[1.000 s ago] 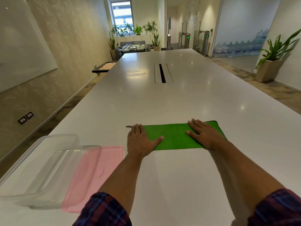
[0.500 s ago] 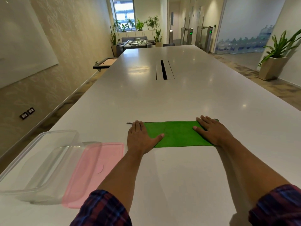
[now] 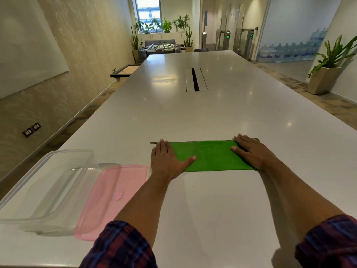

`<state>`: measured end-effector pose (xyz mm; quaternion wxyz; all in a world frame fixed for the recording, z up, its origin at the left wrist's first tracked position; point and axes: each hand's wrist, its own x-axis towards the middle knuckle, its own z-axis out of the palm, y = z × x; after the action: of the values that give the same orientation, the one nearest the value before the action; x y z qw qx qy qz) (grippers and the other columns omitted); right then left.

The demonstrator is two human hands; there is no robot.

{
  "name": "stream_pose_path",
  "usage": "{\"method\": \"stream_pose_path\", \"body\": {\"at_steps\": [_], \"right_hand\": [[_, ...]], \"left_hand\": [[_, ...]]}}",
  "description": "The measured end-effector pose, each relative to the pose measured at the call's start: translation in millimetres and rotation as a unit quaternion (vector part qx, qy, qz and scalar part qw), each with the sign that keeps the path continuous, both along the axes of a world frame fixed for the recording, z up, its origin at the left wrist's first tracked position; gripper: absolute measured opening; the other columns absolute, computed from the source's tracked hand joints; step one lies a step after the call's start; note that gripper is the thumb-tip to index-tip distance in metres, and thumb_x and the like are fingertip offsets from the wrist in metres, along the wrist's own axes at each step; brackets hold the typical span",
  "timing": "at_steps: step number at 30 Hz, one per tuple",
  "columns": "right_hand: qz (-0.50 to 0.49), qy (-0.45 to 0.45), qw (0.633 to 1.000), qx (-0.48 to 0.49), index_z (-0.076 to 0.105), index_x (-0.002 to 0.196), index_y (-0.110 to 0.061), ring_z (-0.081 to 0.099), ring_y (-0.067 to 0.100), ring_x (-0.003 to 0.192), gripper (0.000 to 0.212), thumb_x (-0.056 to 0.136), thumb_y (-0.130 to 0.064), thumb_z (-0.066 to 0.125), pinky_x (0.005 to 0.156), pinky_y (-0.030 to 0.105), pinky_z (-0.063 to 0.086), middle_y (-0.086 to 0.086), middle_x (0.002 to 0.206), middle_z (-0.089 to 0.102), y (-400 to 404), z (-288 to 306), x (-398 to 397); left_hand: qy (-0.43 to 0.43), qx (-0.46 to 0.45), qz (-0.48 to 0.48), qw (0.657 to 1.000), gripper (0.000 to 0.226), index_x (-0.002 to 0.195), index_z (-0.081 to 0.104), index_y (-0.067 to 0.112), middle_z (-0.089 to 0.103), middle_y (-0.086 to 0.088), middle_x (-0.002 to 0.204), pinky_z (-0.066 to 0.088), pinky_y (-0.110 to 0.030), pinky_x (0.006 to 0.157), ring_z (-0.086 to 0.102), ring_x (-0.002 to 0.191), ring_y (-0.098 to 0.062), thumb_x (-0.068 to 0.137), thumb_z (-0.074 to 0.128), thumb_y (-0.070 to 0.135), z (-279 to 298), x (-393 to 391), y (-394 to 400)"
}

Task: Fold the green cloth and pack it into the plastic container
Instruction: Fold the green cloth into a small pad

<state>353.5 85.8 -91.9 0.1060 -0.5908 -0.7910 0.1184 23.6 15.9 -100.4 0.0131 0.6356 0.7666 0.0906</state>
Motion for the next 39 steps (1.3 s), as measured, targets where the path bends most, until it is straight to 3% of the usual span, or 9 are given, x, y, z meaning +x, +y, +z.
{"method": "stream_pose_path", "body": {"at_steps": [6,10,16,22,26,28,33,37,39], "right_hand": [[-0.099,0.129,0.982,0.099,0.053,0.148,-0.017,0.038,0.025,0.147,0.047,0.108,-0.038,0.041,0.120,0.044,0.030,0.006,0.156,0.047,-10,-1,-1],[-0.190,0.118,0.945,0.237,0.065,0.129,-0.009,0.058,0.037,0.118,0.034,0.100,-0.020,0.052,0.097,0.047,0.046,0.015,0.130,0.065,-20,4,-3],[-0.371,0.133,0.911,0.121,0.058,0.123,-0.005,0.060,0.041,0.108,0.058,0.093,-0.054,0.052,0.086,0.047,0.049,0.017,0.120,0.061,-28,8,-5],[-0.378,0.108,0.919,0.042,0.060,0.117,-0.003,0.061,0.041,0.110,0.070,0.083,-0.064,0.068,0.082,0.044,0.049,0.019,0.119,0.061,-27,17,-8],[-0.357,0.142,0.923,0.005,0.056,0.079,-0.010,0.061,0.034,0.082,0.052,0.083,-0.059,0.071,0.069,0.037,0.046,0.012,0.090,0.067,-26,26,-3],[-0.355,0.146,0.923,-0.018,0.052,0.074,-0.014,0.060,0.032,0.080,0.050,0.083,-0.060,0.071,0.069,0.036,0.044,0.006,0.079,0.060,-28,30,-2],[-0.358,0.162,0.919,-0.020,0.055,0.076,-0.013,0.060,0.030,0.076,0.045,0.077,-0.053,0.077,0.068,0.035,0.044,0.004,0.076,0.059,-28,41,-4],[-0.315,0.252,0.915,0.016,0.060,0.087,-0.014,0.067,0.032,0.092,0.033,0.077,-0.037,0.082,0.071,0.036,0.047,0.003,0.086,0.063,-21,50,-14],[-0.296,0.322,0.898,0.054,0.063,0.105,-0.016,0.065,0.027,0.097,0.038,0.077,-0.033,0.082,0.080,0.040,0.053,0.001,0.097,0.062,-21,55,-25]], "left_hand": [[-0.007,0.010,-0.006,1.000,0.140,0.160,0.008,0.000,0.009,-0.018,0.169,0.011,-0.044,0.127,0.007,0.157,-0.030,0.065,0.013,0.103,-1,-1,-1],[-0.012,0.025,-0.003,1.000,0.132,0.161,0.007,0.001,0.009,-0.019,0.169,0.011,-0.045,0.127,0.007,0.157,-0.030,0.071,0.008,0.098,-2,-1,-1],[-0.006,0.110,-0.012,0.994,0.108,0.161,0.017,0.011,0.021,-0.022,0.165,0.011,-0.047,0.125,0.018,0.154,-0.035,0.083,0.019,0.086,-4,1,-3],[0.000,0.128,-0.080,0.989,0.076,0.148,0.046,0.008,0.046,-0.012,0.155,0.028,-0.043,0.121,0.037,0.147,-0.029,0.094,0.039,0.060,-3,2,-5],[-0.022,0.111,-0.077,0.991,0.067,0.143,0.053,0.010,0.052,-0.009,0.151,0.035,-0.040,0.117,0.044,0.143,-0.026,0.096,0.043,0.056,-3,3,-6],[-0.021,0.111,-0.079,0.990,0.067,0.144,0.053,0.010,0.051,-0.009,0.152,0.034,-0.039,0.117,0.043,0.143,-0.025,0.096,0.044,0.056,-2,2,-6],[-0.017,0.118,-0.081,0.990,0.067,0.143,0.054,0.009,0.053,-0.010,0.150,0.036,-0.040,0.116,0.046,0.141,-0.026,0.095,0.046,0.056,-2,1,-7],[-0.017,0.124,-0.084,0.989,0.065,0.139,0.056,0.008,0.055,-0.011,0.147,0.039,-0.041,0.113,0.049,0.138,-0.028,0.094,0.047,0.055,-1,2,-7],[-0.013,0.130,-0.087,0.988,0.064,0.137,0.058,0.008,0.058,-0.012,0.144,0.040,-0.041,0.110,0.052,0.135,-0.029,0.094,0.048,0.054,-1,3,-8]]}}
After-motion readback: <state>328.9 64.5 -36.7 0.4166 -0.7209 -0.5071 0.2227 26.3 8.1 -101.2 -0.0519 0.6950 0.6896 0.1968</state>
